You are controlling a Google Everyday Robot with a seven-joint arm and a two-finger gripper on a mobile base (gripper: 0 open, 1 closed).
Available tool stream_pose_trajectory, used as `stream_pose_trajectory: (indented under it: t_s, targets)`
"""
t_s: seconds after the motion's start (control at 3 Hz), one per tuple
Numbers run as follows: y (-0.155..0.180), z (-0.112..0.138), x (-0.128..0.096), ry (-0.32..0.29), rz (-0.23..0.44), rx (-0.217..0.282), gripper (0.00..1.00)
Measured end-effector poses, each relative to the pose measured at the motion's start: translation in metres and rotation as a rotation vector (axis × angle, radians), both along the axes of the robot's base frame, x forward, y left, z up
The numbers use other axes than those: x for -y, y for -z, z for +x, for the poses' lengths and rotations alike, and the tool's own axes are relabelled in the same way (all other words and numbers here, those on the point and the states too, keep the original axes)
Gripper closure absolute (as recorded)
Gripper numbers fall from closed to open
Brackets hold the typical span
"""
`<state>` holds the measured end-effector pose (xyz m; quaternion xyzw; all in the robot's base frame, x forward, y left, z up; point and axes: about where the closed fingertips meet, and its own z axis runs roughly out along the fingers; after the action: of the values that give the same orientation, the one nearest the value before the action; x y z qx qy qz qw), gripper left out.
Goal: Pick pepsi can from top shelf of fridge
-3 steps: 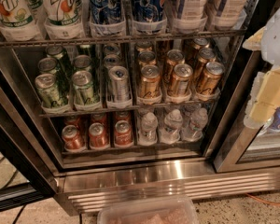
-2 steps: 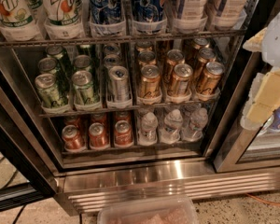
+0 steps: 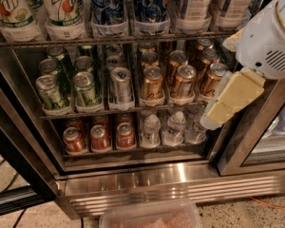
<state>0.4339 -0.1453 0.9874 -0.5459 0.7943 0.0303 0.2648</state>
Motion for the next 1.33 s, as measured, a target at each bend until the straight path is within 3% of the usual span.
stream_pose_trajectory:
  t_s: [0.33, 0.67, 1.33]
  targets:
    - [0.000, 0.000, 0.000, 0.000, 0.000, 0.000, 0.00]
    - [0.005, -0.005, -0.015, 0.016, 0.038, 0.034, 0.00]
    - [0.017, -0.031, -0.089, -0.011, 0.140, 0.219, 0.00]
